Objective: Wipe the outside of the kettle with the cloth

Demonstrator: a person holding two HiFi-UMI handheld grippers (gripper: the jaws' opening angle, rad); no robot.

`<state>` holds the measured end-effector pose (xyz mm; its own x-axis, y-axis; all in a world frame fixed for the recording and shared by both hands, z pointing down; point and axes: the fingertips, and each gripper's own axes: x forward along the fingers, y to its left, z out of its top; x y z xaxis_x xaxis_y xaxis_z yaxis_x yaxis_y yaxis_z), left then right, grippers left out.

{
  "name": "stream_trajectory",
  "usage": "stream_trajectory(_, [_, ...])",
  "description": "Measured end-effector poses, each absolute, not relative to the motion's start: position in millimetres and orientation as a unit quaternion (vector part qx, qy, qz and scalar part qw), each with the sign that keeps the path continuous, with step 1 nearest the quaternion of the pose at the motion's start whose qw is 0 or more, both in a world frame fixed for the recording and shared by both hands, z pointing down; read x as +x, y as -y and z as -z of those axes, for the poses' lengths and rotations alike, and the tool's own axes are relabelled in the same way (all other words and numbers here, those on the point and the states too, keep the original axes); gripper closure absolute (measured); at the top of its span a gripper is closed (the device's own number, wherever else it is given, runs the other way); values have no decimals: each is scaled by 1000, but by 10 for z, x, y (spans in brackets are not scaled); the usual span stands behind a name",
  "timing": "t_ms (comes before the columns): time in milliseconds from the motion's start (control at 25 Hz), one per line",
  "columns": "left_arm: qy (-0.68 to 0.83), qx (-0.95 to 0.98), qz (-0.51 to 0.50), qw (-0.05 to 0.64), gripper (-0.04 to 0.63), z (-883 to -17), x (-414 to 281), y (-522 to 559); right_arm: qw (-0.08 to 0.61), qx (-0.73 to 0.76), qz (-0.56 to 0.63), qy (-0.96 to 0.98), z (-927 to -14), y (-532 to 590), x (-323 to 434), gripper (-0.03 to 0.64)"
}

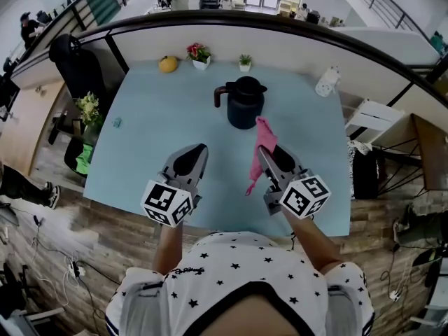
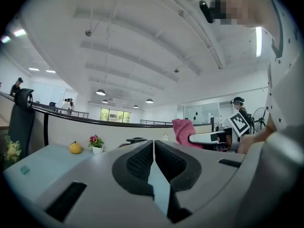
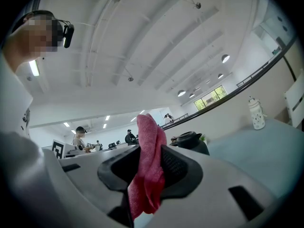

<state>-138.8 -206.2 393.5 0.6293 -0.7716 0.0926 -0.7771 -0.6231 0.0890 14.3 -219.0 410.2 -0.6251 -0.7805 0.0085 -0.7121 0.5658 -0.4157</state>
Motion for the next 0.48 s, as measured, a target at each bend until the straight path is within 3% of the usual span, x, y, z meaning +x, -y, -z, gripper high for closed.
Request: stream_trajectory(480, [423, 902, -22, 81, 560, -4100, -1649, 2553, 31, -479, 178, -859, -4506, 2898, -134, 491])
